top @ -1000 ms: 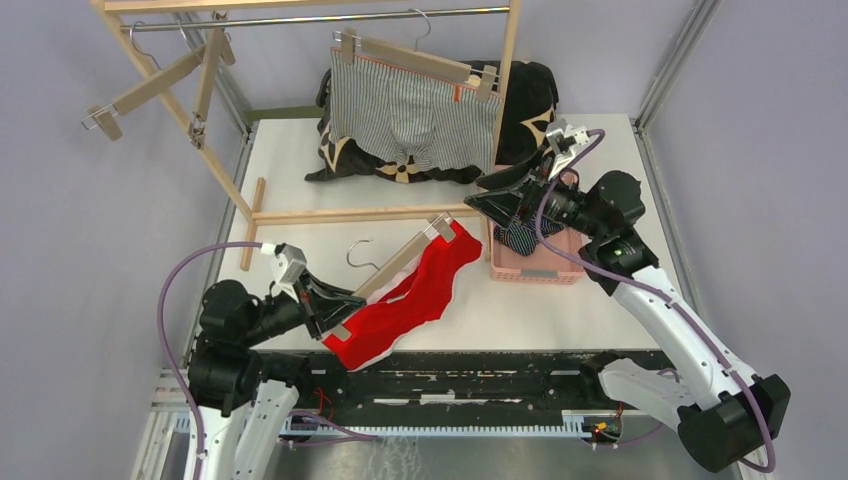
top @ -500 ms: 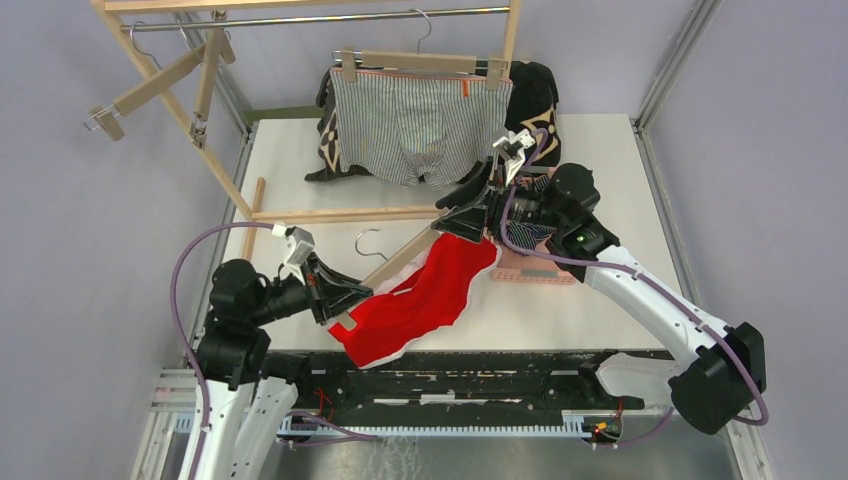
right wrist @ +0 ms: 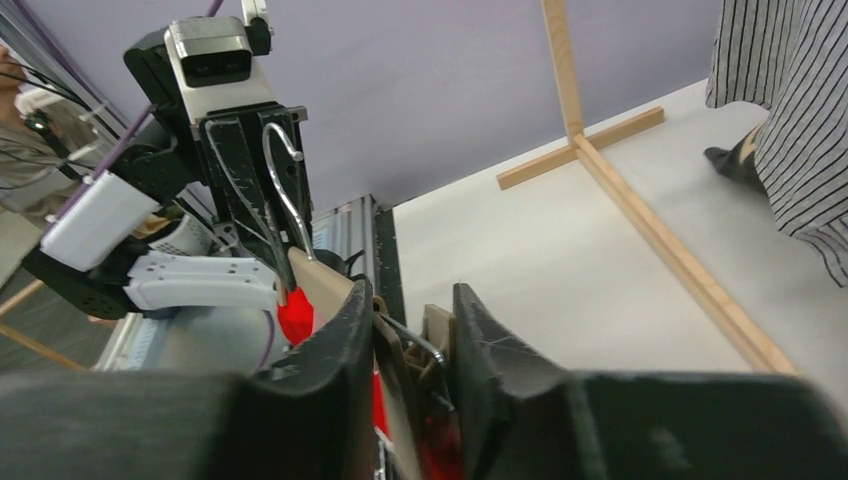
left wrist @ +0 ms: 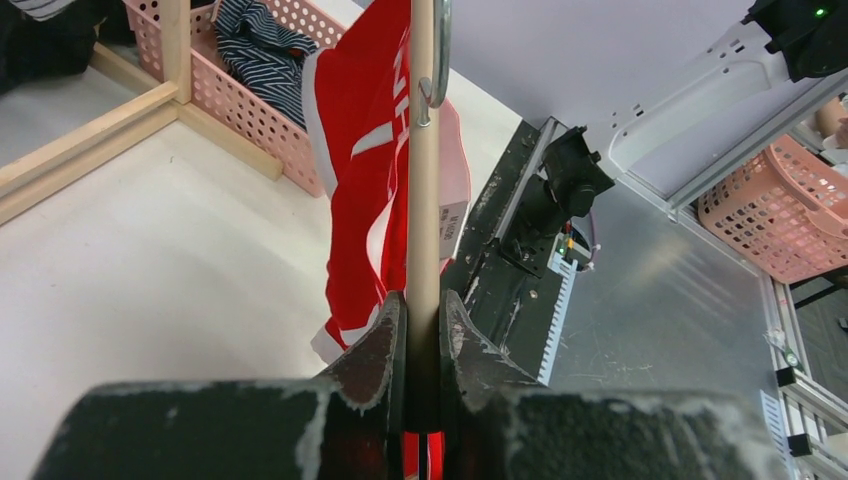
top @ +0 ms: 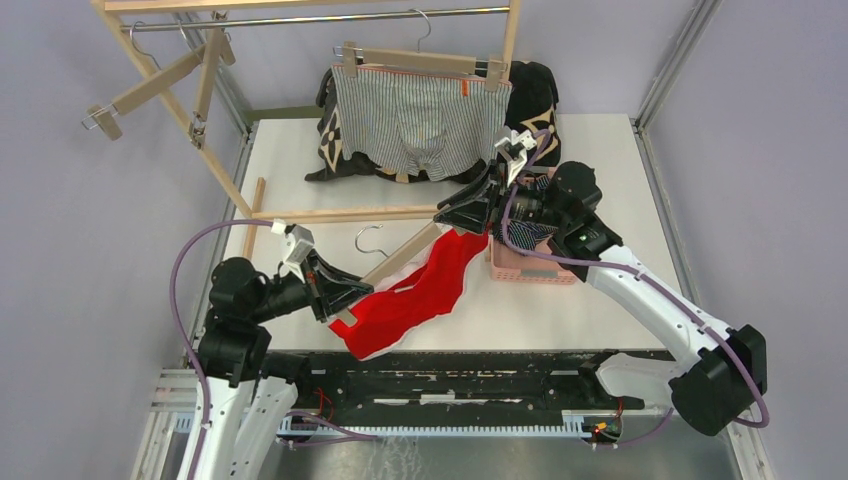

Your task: Remove the underwear clipped to the hanger

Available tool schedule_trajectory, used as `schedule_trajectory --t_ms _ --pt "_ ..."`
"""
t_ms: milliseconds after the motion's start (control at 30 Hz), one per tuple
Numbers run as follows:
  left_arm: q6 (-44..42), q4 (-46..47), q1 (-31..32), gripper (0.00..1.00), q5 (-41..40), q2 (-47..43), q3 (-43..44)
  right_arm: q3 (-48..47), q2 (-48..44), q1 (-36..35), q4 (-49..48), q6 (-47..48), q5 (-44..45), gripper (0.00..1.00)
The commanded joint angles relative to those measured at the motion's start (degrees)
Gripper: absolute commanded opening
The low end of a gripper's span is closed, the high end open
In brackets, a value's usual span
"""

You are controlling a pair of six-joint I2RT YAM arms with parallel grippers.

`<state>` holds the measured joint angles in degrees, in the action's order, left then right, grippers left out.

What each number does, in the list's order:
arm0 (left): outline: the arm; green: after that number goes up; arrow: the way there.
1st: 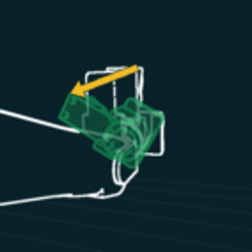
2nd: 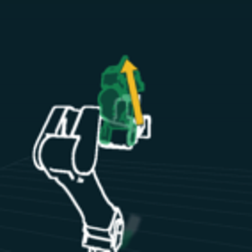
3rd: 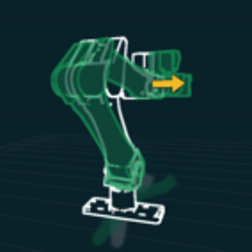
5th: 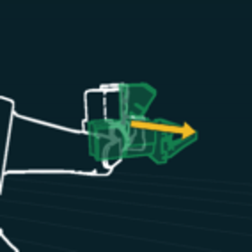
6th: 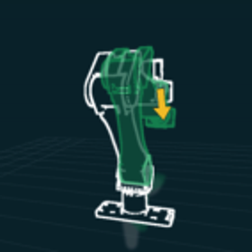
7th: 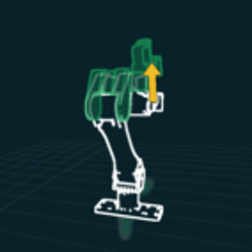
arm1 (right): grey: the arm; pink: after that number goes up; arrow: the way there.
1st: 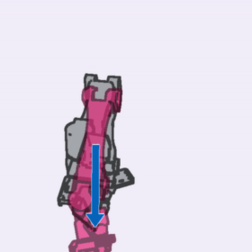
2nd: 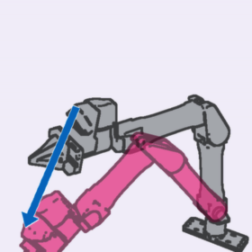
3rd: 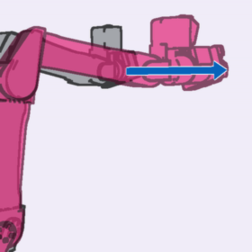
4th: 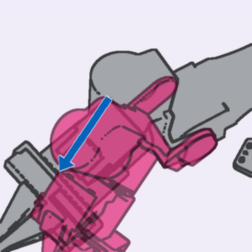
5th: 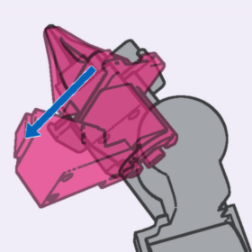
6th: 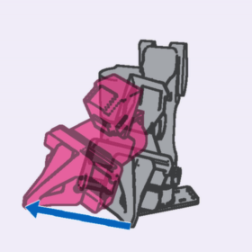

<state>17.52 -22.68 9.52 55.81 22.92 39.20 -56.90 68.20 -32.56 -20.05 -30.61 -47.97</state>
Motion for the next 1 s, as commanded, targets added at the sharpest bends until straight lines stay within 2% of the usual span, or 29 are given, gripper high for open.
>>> schedule_trajectory --t_ms 0,67,100,233,267,367,400,533,633,700,800,967 --pt "1.98 5.54 0.00 0.03 -0.47 0.88 0.41 -2.65 -1.74 -0.48 -0.03 1.83 -0.94 0.20" --pt "2.23 5.94 0.05 0.03 -0.45 1.13 0.15 -2.82 -1.83 -0.44 0.73 2.18 -0.69 0.05" --pt "2.18 6.16 0.03 0.03 -0.50 1.23 0.03 -2.86 -1.82 -0.43 0.92 2.28 -0.41 0.01" --pt "2.26 7.32 0.05 0.03 -0.83 1.73 -0.39 -2.57 -1.92 -0.46 1.04 2.66 1.35 0.01" --pt "2.26 7.92 0.00 0.03 -1.28 1.99 -0.56 -2.56 -2.01 -0.42 1.49 3.06 2.30 0.06" --pt "2.65 9.93 0.01 0.03 -3.49 2.79 -1.02 -2.45 -2.63 -0.49 4.12 5.28 7.14 0.38" --pt "2.88 10.89 -0.01 0.03 -3.97 3.14 -1.13 -2.24 -3.01 -0.42 5.08 6.11 9.77 0.43" --pt "5.01 16.45 -0.02 0.03 -5.74 4.68 -1.64 1.47 -6.51 -0.44 3.24 6.90 21.46 0.46" --pt "5.91 18.75 0.00 0.03 -7.50 6.00 -1.50 8.22 -10.83 -0.48 -3.10 5.43 33.43 0.62" --pt "6.10 19.50 0.00 0.03 -9.25 6.51 -1.56 11.05 -13.42 -0.46 -5.43 4.18 38.56 0.66" --pt "6.33 19.82 0.05 0.03 -11.14 6.67 -1.96 12.41 -15.41 -0.42 -5.68 3.38 39.51 0.67" --pt "9.18 24.08 0.05 0.03 -10.65 7.17 -3.58 13.37 -14.03 -0.43 -10.16 -3.12 32.92 0.68"
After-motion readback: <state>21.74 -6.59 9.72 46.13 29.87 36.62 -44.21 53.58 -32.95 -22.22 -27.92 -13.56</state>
